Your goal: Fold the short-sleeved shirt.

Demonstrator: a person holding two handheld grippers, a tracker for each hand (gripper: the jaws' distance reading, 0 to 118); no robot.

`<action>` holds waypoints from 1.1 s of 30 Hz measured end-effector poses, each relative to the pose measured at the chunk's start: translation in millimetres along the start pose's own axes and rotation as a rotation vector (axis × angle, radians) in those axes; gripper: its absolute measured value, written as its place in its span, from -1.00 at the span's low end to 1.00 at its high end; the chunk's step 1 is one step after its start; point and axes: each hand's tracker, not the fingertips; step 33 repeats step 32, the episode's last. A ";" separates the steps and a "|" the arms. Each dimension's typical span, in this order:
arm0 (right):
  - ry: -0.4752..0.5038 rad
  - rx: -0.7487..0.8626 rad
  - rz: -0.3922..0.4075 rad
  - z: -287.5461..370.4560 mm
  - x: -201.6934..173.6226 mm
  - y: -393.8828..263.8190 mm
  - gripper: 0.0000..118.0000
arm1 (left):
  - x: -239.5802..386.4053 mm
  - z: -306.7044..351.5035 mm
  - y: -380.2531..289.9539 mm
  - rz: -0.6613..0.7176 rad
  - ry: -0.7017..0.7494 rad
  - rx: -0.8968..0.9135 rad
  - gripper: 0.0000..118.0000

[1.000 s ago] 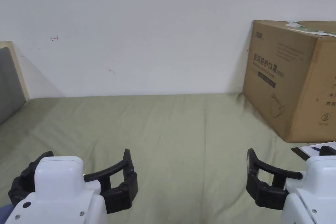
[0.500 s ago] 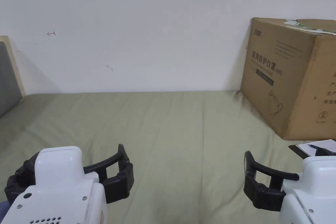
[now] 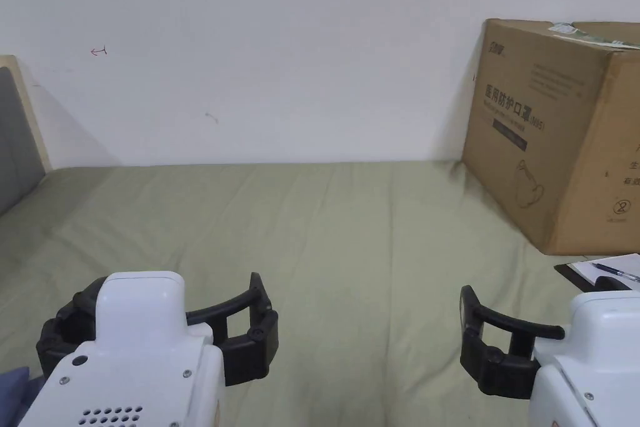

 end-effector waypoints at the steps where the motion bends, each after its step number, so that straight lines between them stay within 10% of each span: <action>1: 0.000 -0.001 0.000 0.0 0.0 -0.4 1.00 | 0.4 0.7 0.3 0.001 0.003 -0.001 0.99; 33: 0.033 -0.013 0.026 -3.9 -6.6 2.3 1.00 | 10.2 -3.2 -4.8 -0.025 0.101 -0.018 0.99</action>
